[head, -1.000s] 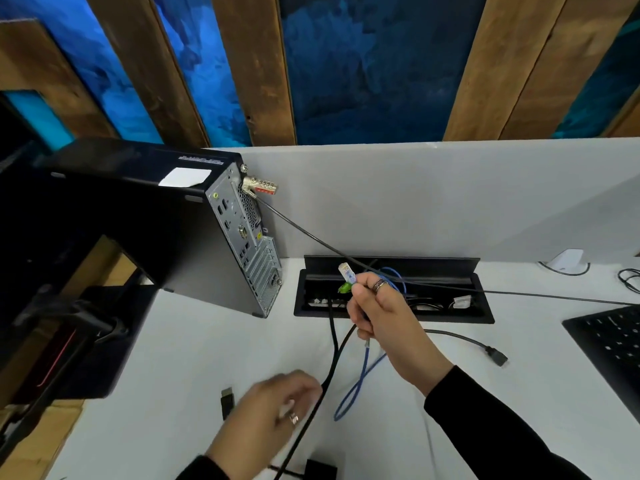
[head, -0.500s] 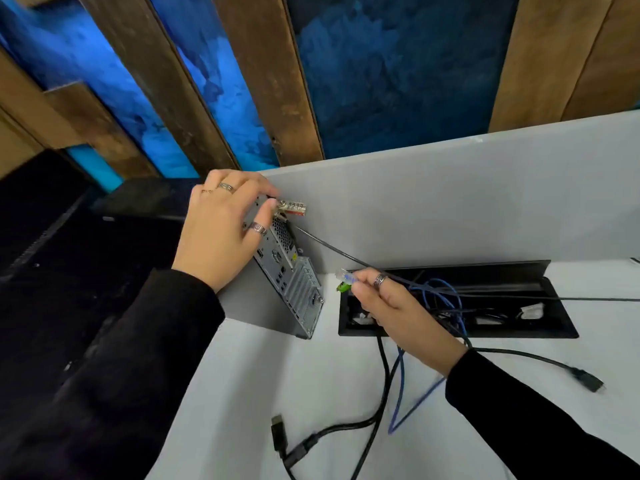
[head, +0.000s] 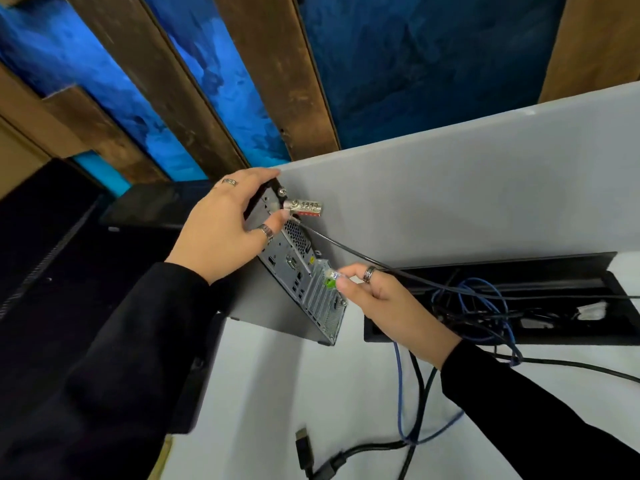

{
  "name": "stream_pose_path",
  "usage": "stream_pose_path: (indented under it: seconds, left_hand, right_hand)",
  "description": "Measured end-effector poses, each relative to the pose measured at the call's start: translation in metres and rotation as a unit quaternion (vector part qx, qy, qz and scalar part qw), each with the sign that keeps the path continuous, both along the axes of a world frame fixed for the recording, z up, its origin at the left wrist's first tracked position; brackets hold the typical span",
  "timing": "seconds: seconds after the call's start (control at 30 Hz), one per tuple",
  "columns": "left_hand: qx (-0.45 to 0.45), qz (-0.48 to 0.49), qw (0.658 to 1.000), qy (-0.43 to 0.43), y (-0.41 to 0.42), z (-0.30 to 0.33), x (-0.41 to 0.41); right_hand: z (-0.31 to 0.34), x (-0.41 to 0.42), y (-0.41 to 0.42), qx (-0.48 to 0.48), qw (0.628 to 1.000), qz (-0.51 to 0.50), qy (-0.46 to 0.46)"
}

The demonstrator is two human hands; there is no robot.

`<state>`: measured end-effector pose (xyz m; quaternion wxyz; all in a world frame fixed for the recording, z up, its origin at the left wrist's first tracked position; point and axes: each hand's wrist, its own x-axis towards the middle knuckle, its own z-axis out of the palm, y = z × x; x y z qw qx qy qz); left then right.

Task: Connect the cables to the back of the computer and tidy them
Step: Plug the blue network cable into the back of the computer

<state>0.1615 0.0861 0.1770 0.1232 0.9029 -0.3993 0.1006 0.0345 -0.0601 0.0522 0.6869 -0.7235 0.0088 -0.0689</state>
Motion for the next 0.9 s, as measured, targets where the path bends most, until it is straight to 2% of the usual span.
stream_pose_path:
  seconds: [0.1,0.27,0.4,0.5,0.63,0.9]
  left_hand:
    - [0.007,-0.031,0.999,0.037,0.003,0.005,0.004]
    - [0.04,-0.06,0.997,0.026,0.009,0.005,0.013]
    - [-0.007,-0.067,0.994,0.084,0.009,0.008,0.016]
    - [-0.025,-0.06,0.995,0.077,0.007,0.006,0.018]
    - [-0.025,-0.051,0.998,0.039,0.006,0.001,0.019]
    - [-0.002,-0.034,0.999,-0.014,0.006,-0.004,0.019]
  right_hand:
    - [-0.005,0.006,0.002,0.003,1.0,-0.002,0.009]
    - [-0.013,0.016,0.006,-0.017,1.0,-0.011,0.012]
    - [-0.017,0.025,0.009,-0.082,0.996,-0.023,0.009]
    - [-0.02,0.03,0.009,-0.135,0.99,-0.031,0.006]
    - [-0.024,0.039,0.005,-0.273,0.96,-0.051,-0.028]
    - [-0.018,0.051,0.011,-0.419,0.9,-0.084,-0.091]
